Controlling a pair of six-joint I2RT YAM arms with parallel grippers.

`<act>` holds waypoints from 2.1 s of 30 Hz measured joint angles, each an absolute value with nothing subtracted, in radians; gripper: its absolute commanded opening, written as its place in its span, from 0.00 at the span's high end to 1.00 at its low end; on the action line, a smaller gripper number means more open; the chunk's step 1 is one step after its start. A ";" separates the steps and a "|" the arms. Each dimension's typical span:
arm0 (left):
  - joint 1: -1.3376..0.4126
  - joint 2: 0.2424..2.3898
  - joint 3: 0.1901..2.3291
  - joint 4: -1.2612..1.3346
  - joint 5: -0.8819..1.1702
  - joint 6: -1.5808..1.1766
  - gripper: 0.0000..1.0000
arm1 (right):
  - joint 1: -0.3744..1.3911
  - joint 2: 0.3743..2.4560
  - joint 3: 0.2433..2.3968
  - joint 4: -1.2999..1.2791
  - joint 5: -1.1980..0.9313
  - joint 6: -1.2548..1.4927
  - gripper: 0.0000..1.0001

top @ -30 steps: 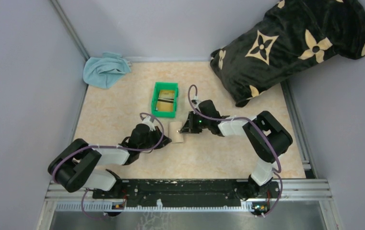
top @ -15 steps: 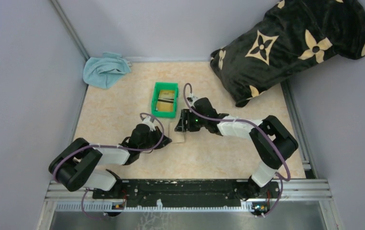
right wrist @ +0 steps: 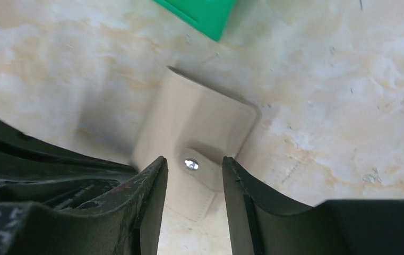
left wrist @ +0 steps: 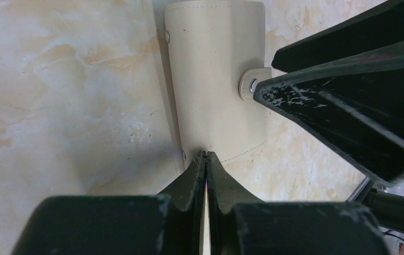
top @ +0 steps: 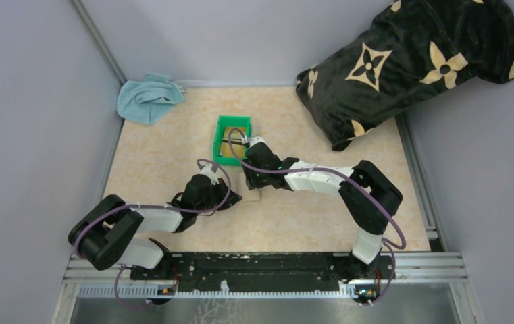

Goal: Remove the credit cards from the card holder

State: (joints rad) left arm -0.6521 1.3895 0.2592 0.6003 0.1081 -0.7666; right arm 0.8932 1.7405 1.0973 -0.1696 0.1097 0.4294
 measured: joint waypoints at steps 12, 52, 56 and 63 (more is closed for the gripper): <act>-0.652 1.391 0.259 0.601 0.109 -0.767 0.92 | 0.896 1.753 1.047 -0.207 0.147 0.419 0.59; -0.652 1.386 0.250 0.609 0.105 -0.772 0.92 | 0.929 1.819 1.149 -0.220 0.160 0.393 0.59; -0.652 1.382 0.247 0.609 0.105 -0.772 0.92 | 0.934 1.821 1.149 -0.224 0.170 0.385 0.59; -0.652 1.382 0.246 0.609 0.105 -0.774 0.92 | 0.959 1.828 1.149 -0.243 0.230 0.365 0.64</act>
State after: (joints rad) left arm -0.6521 1.3815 0.2459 0.6086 0.1047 -0.7742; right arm 0.9588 1.8282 1.1488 -0.2432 0.2302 0.3649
